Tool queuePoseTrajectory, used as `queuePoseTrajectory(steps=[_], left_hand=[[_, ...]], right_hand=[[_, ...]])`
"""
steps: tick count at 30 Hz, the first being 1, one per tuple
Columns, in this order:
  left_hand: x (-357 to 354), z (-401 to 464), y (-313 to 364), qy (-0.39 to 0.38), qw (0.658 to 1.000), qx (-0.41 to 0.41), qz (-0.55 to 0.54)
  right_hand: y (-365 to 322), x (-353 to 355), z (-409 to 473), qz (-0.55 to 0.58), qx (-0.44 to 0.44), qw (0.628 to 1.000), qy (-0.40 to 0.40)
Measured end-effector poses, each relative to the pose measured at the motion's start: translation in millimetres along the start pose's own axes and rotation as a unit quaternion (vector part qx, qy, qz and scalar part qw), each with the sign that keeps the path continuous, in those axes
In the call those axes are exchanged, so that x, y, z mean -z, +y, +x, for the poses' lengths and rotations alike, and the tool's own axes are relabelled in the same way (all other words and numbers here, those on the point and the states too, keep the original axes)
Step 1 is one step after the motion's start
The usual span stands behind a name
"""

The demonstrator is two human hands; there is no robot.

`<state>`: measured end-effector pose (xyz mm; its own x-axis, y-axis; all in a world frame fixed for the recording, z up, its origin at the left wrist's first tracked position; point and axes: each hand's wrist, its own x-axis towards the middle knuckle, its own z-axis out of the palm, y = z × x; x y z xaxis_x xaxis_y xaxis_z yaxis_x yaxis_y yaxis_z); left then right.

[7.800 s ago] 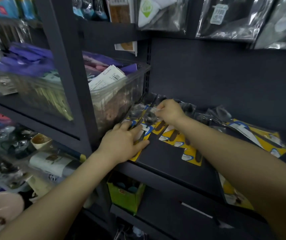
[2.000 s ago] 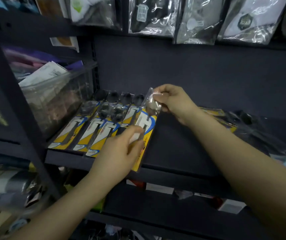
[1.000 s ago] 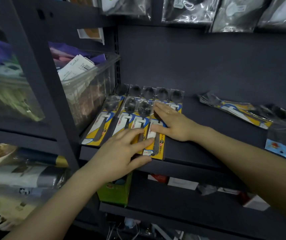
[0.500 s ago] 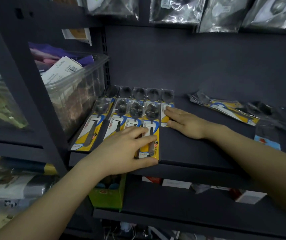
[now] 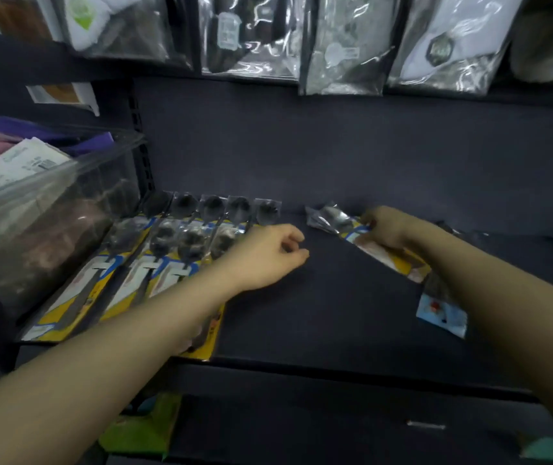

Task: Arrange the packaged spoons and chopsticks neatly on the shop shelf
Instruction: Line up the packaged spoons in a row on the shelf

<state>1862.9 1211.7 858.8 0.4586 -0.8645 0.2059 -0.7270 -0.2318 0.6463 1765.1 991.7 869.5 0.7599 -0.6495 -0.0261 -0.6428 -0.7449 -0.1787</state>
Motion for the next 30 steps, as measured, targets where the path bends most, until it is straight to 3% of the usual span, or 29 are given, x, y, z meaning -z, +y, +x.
queuePoseTrajectory(steps=[4, 6, 9, 12, 14, 17, 20, 22, 27, 30], left_hand=[[-34.4, 30.0, 7.6, -0.010, 0.990, 0.113, -0.085], [-44.1, 39.4, 13.9, 0.006, 0.982, 0.142, -0.124], [-53.4, 45.3, 29.9, 0.012, 0.949, 0.166, -0.269], [-61.1, 42.2, 45.9, 0.049, 0.915, 0.147, -0.373], [-60.4, 37.1, 50.1, 0.099, 0.907, 0.147, -0.383], [-48.8, 23.9, 44.7, 0.147, 0.931, 0.148, -0.300], [-33.2, 0.1, 34.4, 0.132, 0.966, 0.138, -0.172], [-24.2, -15.5, 25.4, 0.126, 0.977, 0.145, -0.097], [-10.9, -45.5, 11.8, 0.127, 0.974, 0.181, 0.045], [-9.4, -61.5, 7.4, 0.135, 0.966, 0.176, 0.132]], right_hand=[[5.3, -3.4, 4.8, 0.035, -0.004, 0.999, -0.009], [4.7, 2.8, 0.9, 0.161, 0.021, 0.987, -0.009], [-1.6, 14.3, -10.6, 0.438, 0.076, 0.895, -0.032], [-7.5, 17.2, -18.2, 0.542, 0.140, 0.822, -0.104], [-4.2, 16.4, -13.0, 0.494, 0.173, 0.844, -0.116], [17.0, 17.9, 13.1, 0.209, 0.218, 0.953, -0.006], [31.6, 9.9, 33.6, 0.020, 0.204, 0.977, -0.053], [30.0, 3.4, 39.1, -0.014, 0.206, 0.976, -0.073], [16.4, 2.2, 46.3, 0.058, 0.200, 0.975, -0.076], [5.8, -0.3, 44.0, 0.028, 0.210, 0.977, 0.017]])
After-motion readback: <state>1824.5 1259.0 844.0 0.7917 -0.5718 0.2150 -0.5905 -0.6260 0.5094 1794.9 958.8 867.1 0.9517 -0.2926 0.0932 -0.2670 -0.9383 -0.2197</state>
